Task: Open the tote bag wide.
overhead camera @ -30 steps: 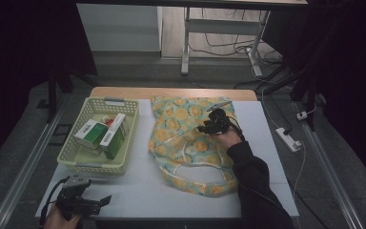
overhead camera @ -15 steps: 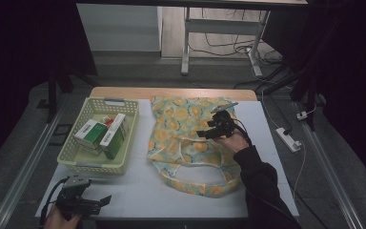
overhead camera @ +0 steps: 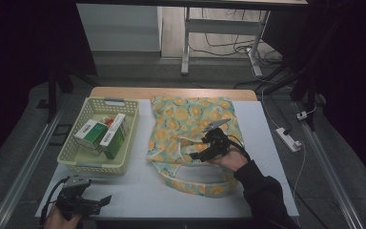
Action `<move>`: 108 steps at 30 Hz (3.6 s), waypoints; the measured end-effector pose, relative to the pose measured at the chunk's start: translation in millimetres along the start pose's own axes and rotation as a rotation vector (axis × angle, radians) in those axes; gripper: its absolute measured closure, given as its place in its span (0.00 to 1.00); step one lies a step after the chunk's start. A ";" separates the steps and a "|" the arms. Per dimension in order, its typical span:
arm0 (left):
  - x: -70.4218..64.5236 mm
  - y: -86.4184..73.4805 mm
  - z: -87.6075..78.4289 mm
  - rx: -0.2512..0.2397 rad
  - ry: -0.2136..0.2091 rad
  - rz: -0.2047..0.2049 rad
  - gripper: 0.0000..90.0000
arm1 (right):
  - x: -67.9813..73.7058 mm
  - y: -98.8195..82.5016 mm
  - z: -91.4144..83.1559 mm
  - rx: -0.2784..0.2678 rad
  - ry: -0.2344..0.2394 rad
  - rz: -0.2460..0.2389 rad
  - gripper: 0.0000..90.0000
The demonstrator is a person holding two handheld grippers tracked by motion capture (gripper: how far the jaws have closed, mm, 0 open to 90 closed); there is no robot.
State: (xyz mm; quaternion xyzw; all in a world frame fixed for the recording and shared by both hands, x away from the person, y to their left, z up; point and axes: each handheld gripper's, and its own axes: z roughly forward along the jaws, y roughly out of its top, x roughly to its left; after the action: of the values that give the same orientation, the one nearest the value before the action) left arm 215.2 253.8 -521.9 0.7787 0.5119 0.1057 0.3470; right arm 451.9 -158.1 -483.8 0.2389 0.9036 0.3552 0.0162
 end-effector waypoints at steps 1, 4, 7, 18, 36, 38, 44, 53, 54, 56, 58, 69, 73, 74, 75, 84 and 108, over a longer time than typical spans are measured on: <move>0.0 0.0 0.0 0.000 0.000 0.000 0.00 | 0.0 0.0 0.0 0.000 0.000 0.000 0.09; -0.1 0.1 0.2 0.000 0.000 0.001 0.00 | 14.8 -6.6 7.4 0.035 0.017 -0.029 0.13; 0.0 0.3 0.1 0.002 -0.001 0.005 0.00 | 21.4 -12.1 14.5 0.061 0.020 -0.057 0.17; -0.3 0.3 0.4 0.002 0.001 0.006 0.00 | 22.5 -22.7 28.0 0.129 -0.066 -0.156 0.42; -0.4 0.4 0.8 0.005 0.001 0.003 0.00 | 15.0 -13.4 19.0 0.069 -0.092 -0.132 0.96; -0.4 0.5 0.9 0.005 0.001 0.003 0.00 | 13.5 -14.6 23.0 0.078 -0.088 -0.130 0.90; -0.2 0.4 0.8 0.005 0.001 0.006 0.00 | 11.4 -17.8 28.8 0.098 -0.101 -0.144 0.71; -0.6 0.4 0.9 0.005 0.002 0.006 0.00 | 7.0 -22.8 25.1 0.089 -0.061 -0.144 0.99; -0.5 0.5 0.9 0.005 0.002 0.006 0.00 | 7.9 -21.7 24.8 0.094 -0.067 -0.150 0.99; -0.6 0.5 0.9 0.005 0.002 0.006 0.00 | 8.8 -20.3 23.5 0.089 -0.070 -0.149 1.00; -0.6 0.5 0.9 0.006 0.002 0.006 0.00 | 9.2 -19.1 21.7 0.078 -0.065 -0.143 1.00; -0.4 0.5 1.1 0.006 0.002 0.003 0.00 | 20.1 2.9 -2.3 -0.049 -0.040 -0.098 1.00; -0.3 0.6 1.1 0.006 0.002 0.000 0.00 | 21.9 8.7 -6.7 -0.080 -0.038 -0.089 1.00; -0.2 0.6 1.2 0.006 0.001 0.000 0.00 | 21.9 11.2 -9.0 -0.095 -0.033 -0.079 1.00; -0.1 0.7 1.2 0.006 0.001 0.000 0.00 | 21.8 12.6 -10.4 -0.104 -0.031 -0.076 1.00; 0.5 1.0 1.3 0.008 -0.001 -0.002 0.00 | 22.1 30.1 -27.4 -0.186 -0.032 -0.066 1.00; 0.8 1.4 1.6 0.005 -0.004 -0.003 0.00 | 30.8 71.2 -54.1 -0.232 -0.049 -0.091 0.99</move>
State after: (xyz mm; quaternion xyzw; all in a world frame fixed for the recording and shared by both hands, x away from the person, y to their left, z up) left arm 217.4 253.5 -522.3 0.7791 0.5126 0.1024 0.3460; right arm 443.8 -133.7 -392.8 0.2027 0.8658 0.4501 0.0820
